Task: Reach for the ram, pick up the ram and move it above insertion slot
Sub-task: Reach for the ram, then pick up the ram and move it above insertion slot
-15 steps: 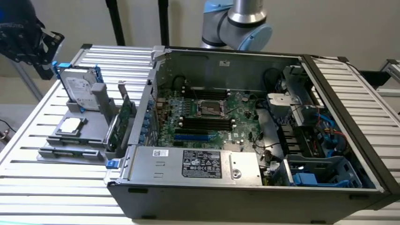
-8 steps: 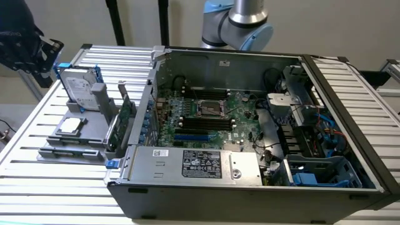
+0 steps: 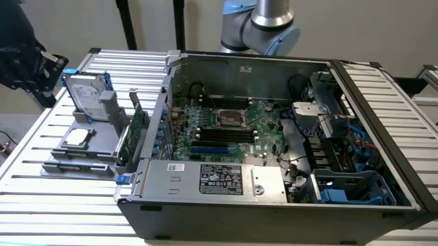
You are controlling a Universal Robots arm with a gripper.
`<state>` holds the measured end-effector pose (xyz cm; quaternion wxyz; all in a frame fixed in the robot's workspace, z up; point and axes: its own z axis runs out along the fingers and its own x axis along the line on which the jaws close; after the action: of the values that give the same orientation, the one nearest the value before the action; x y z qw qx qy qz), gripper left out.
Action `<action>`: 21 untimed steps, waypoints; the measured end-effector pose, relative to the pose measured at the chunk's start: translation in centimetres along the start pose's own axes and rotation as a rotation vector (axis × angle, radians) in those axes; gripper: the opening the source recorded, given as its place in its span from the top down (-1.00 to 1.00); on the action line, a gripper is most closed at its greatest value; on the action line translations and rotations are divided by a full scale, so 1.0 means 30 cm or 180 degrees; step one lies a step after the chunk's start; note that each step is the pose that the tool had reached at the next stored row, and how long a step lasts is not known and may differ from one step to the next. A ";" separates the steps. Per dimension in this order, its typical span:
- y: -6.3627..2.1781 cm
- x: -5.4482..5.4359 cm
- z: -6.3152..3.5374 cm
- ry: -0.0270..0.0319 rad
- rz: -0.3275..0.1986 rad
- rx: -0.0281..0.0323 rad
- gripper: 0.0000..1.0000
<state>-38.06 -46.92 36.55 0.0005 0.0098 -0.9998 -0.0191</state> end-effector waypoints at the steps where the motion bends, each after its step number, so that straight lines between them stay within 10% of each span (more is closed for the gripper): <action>1: -0.006 -0.002 0.003 0.0000 0.0000 0.0000 0.79; 21: -0.010 -0.003 0.005 0.0003 -0.0051 0.0000 0.79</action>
<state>-37.97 -47.21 36.39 0.0009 0.0178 -0.9997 -0.0191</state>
